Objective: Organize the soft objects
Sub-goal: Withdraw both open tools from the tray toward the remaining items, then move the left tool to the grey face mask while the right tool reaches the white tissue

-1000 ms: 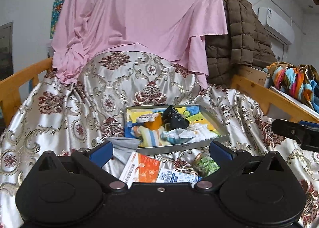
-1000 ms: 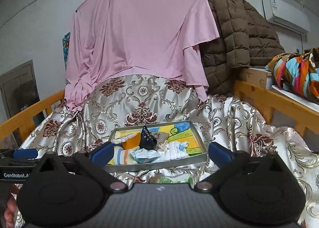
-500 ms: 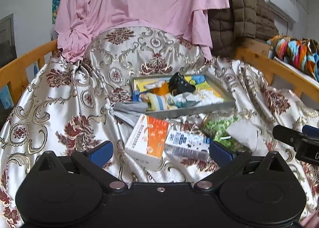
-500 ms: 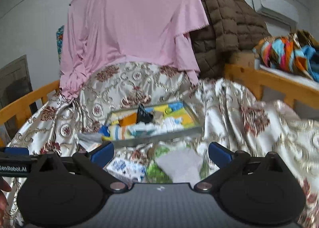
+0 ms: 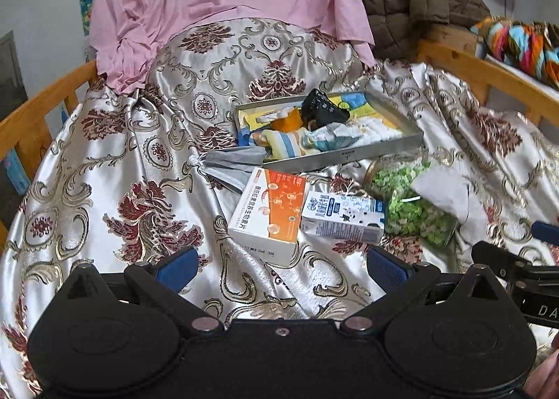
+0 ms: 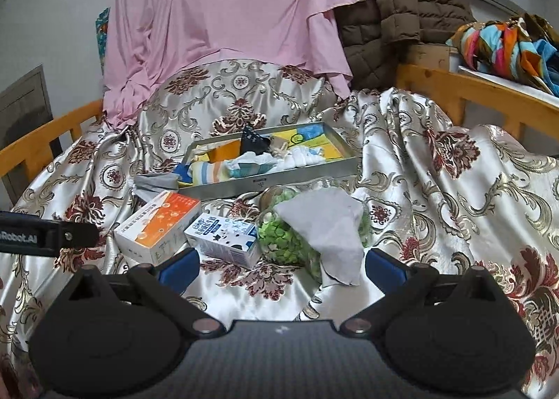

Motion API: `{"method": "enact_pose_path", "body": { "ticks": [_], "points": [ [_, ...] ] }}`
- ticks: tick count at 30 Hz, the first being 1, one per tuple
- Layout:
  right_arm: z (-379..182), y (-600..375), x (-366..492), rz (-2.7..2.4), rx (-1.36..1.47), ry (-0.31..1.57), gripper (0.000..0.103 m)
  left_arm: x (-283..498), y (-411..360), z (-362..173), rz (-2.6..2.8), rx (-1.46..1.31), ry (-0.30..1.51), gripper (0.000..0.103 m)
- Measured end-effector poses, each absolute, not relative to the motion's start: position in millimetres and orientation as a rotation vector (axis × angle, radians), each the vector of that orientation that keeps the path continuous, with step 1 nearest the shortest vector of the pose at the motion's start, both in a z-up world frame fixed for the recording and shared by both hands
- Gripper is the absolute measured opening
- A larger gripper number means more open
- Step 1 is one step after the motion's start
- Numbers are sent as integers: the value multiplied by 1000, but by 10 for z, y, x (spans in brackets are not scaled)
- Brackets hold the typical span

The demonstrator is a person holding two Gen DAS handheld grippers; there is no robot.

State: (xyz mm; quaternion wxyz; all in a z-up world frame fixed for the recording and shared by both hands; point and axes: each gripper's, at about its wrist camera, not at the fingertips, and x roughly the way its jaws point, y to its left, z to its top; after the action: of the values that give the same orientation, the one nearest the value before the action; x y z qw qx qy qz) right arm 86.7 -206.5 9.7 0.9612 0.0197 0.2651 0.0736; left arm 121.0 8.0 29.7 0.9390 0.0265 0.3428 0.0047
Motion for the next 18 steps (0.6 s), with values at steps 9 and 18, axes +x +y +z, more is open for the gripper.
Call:
{"method": "enact_pose_path", "body": {
  "ticks": [9,18],
  "points": [
    [47,-2078,950,141,54,554,103,1281,20,270,39,119,716,102],
    [-15,-2132,1028,141,88,563,103,1347,12,288,61,153,730,102]
  ]
}}
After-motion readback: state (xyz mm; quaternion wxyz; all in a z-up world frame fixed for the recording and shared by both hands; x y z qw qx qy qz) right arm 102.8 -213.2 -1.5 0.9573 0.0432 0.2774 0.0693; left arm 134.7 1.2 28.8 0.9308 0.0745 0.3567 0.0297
